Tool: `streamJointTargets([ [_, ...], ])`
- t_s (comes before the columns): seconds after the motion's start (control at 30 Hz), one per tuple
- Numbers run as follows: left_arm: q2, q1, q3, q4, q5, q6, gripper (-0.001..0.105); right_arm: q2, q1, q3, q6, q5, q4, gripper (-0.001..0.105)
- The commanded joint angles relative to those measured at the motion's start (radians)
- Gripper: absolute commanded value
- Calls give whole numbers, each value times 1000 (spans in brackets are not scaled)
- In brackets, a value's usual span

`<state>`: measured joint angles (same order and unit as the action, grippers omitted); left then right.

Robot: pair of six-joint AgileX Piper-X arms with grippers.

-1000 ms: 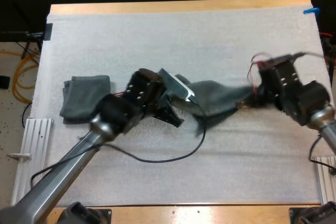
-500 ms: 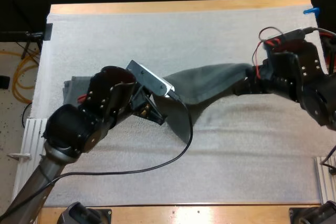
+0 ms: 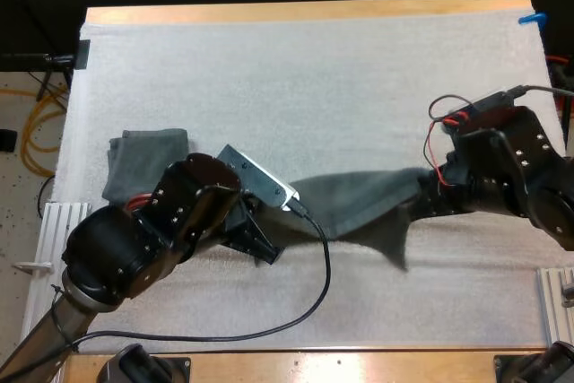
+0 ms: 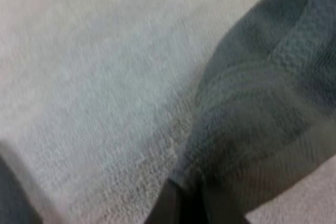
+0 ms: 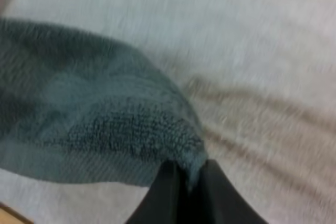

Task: Pick towel from pile fold and stack

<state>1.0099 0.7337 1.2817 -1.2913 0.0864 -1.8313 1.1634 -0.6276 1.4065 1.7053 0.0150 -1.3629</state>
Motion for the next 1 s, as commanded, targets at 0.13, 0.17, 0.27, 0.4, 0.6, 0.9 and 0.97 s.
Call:
streamJointTargets([
  [0.13, 8, -63, -99, 188, 57, 28, 0, 69, 32, -64, -4, 4, 124, 0],
  [0.17, 19, -91, -125, 252, 54, 39, 0, 98, 50, -79, -7, -3, 173, 0],
  [0.27, 82, -194, -188, 380, 10, 82, 0, 202, 111, -93, -26, 2, 297, 0],
  [0.4, 201, -323, -238, 540, -127, 124, 0, 338, 176, -93, -26, 64, 427, 0],
  [0.6, 410, -453, -241, 750, -262, 124, 0, 512, 236, -93, -55, 80, 589, 0],
  [0.9, 623, -544, -241, 866, -331, 108, 0, 680, 303, -93, -174, 128, 758, 0],
  [0.97, 661, -560, -241, 884, -349, 107, 0, 708, 312, -93, -190, 128, 771, 0],
])
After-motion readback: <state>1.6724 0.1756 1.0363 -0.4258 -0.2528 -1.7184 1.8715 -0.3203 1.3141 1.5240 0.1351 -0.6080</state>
